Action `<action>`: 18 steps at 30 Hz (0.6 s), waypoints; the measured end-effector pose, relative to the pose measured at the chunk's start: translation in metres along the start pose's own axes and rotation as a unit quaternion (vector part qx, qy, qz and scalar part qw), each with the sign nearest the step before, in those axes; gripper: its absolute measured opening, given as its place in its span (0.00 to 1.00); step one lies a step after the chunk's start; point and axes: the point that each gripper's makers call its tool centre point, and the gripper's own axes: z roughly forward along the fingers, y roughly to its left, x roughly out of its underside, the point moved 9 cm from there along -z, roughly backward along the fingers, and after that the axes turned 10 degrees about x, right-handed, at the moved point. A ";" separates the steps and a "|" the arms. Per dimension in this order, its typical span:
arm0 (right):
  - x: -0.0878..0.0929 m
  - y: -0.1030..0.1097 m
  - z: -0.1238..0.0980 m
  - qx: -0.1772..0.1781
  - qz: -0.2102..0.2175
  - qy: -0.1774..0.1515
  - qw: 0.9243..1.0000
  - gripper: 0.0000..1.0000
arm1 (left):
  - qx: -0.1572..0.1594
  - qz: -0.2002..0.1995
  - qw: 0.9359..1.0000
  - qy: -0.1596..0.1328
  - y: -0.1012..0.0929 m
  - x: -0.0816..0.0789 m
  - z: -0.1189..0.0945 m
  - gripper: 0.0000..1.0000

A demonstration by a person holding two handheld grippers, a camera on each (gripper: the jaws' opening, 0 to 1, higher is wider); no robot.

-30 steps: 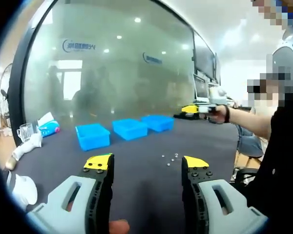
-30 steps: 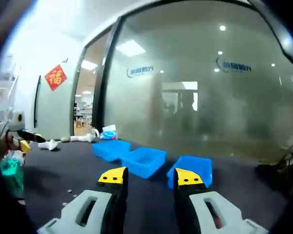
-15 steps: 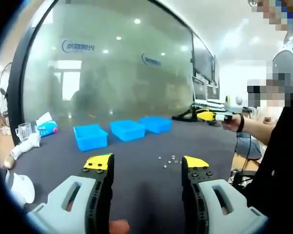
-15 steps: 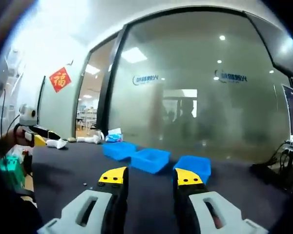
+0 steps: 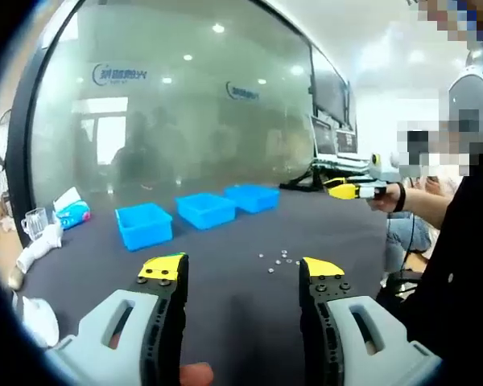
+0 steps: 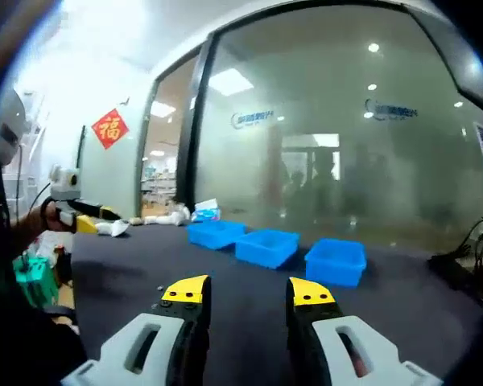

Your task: Sort the screws, nuts, and washers into the corresponding bins

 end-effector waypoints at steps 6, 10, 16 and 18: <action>0.013 0.010 -0.001 -0.123 -0.021 0.057 0.991 0.34 | 0.012 0.010 1.000 0.013 0.001 -0.004 0.008 0.54; 0.018 0.011 -0.001 -0.163 -0.054 0.092 0.981 0.34 | 0.015 0.011 1.000 0.014 -0.001 -0.004 0.009 0.54; 0.019 0.014 0.000 -0.179 -0.070 0.102 0.976 0.34 | 0.020 0.009 1.000 0.020 -0.002 -0.003 0.012 0.54; 0.018 0.015 0.000 -0.184 -0.073 0.102 0.975 0.34 | 0.024 0.012 0.999 0.028 -0.003 -0.003 0.015 0.54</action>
